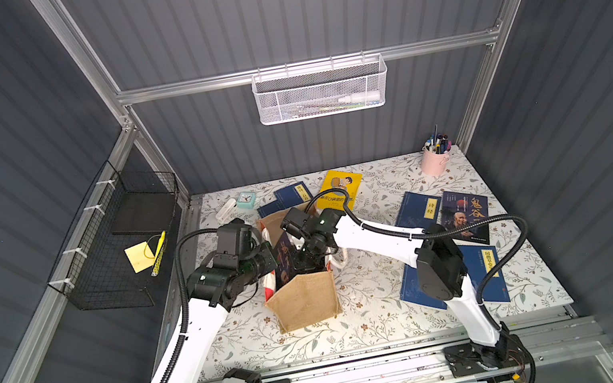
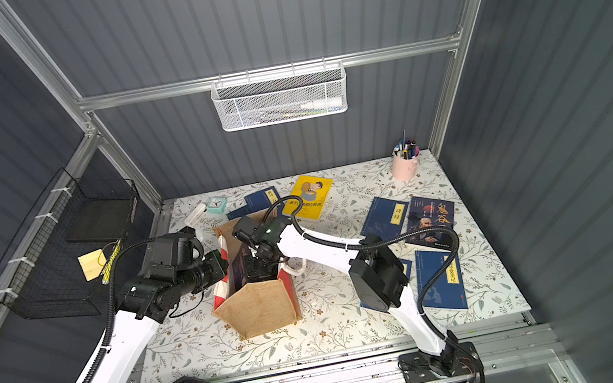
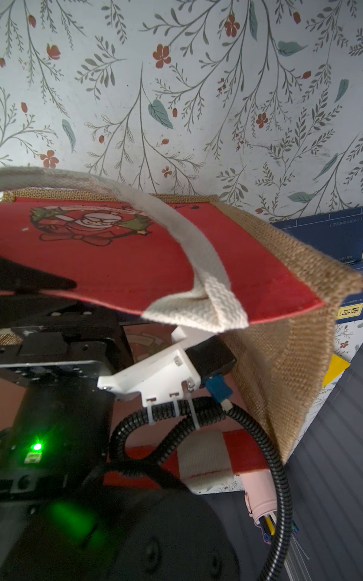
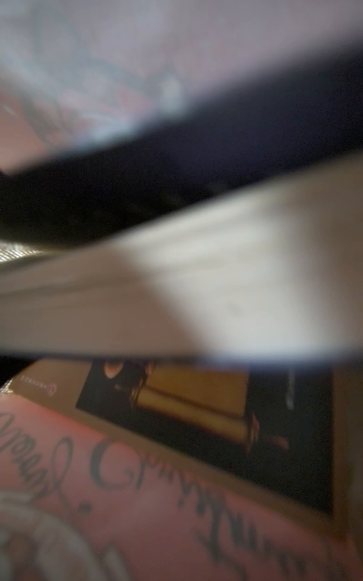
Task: Put the books into the canvas bag
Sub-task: Place the book in the canvas bag.
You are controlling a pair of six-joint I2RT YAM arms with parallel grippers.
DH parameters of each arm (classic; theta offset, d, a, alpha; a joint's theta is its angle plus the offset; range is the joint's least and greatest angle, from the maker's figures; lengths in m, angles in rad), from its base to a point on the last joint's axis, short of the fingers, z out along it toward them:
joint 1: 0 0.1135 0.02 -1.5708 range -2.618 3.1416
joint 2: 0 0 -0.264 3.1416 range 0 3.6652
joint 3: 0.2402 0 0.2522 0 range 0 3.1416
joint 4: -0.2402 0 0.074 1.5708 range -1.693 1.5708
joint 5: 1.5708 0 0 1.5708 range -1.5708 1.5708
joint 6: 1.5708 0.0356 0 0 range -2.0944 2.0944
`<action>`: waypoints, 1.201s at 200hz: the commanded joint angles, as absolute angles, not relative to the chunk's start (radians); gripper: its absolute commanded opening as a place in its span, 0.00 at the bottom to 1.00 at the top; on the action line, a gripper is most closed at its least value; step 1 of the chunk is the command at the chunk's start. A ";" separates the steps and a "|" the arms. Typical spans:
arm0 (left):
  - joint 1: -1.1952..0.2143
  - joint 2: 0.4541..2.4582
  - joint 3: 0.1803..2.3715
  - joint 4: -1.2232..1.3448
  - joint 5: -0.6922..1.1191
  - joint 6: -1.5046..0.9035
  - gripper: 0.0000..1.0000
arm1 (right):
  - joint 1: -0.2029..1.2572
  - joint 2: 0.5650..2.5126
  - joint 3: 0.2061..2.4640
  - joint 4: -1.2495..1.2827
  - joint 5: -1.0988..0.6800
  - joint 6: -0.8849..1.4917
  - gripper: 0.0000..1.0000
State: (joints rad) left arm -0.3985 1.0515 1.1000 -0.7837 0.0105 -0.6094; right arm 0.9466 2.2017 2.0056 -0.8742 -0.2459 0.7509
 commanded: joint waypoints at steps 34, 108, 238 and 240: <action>-0.400 1.075 1.144 -0.771 -0.022 -0.564 0.00 | 0.940 2.139 2.097 -1.041 -0.033 0.658 0.62; -0.399 1.108 1.178 -0.778 -0.079 -0.526 0.00 | 0.965 2.032 2.121 -1.063 0.058 0.592 0.62; -0.267 1.277 1.405 -0.837 -0.168 -0.330 0.44 | 0.770 1.662 1.939 -0.958 0.024 0.445 0.68; -0.267 1.280 1.405 -0.840 -0.169 -0.329 0.48 | 0.765 1.657 1.926 -0.955 0.033 0.442 0.67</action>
